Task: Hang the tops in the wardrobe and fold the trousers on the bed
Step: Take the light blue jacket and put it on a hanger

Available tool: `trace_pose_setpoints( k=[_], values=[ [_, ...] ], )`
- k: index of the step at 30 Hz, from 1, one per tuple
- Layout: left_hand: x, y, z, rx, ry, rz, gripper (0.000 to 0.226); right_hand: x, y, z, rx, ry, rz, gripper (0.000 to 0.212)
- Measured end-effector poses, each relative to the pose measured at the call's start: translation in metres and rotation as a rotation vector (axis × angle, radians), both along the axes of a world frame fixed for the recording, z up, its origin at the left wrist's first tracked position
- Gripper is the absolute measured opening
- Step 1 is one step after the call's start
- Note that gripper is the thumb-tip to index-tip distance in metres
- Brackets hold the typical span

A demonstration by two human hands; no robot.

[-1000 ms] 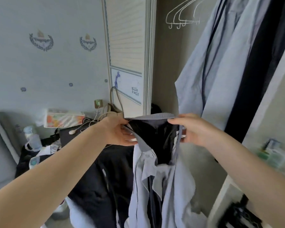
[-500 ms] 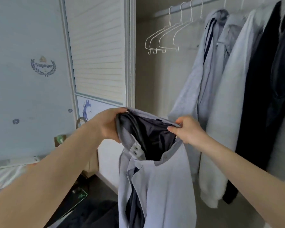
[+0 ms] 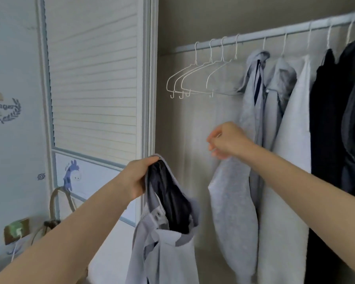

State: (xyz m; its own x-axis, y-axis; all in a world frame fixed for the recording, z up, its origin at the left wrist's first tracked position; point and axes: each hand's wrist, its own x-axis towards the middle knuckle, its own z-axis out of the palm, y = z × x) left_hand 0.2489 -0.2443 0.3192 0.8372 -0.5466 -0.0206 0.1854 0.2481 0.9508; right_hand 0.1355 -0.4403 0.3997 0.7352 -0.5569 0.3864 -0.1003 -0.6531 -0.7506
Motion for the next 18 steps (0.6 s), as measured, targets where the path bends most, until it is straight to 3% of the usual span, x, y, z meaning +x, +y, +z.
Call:
trace_pose_setpoints(
  k=[4,7,14,16,18],
  values=[
    [0.022,-0.014,0.012,-0.039,-0.031,0.048,0.011,0.035,-0.026,0.079,-0.048,-0.273,-0.084,0.011],
    [0.034,-0.027,0.026,-0.044,-0.089,0.042,0.013,0.062,-0.044,0.133,-0.032,-0.351,-0.137,0.014],
    [0.062,-0.064,0.057,0.010,-0.176,0.020,0.020,0.119,-0.079,0.196,0.042,-0.238,-0.149,0.044],
    [0.066,-0.069,0.058,0.012,-0.174,0.021,0.021,0.126,-0.086,0.199,0.027,-0.166,-0.127,0.041],
    [0.070,-0.074,0.058,0.020,-0.175,0.018,0.022,0.132,-0.096,0.200,0.025,-0.142,-0.110,0.022]
  ],
)
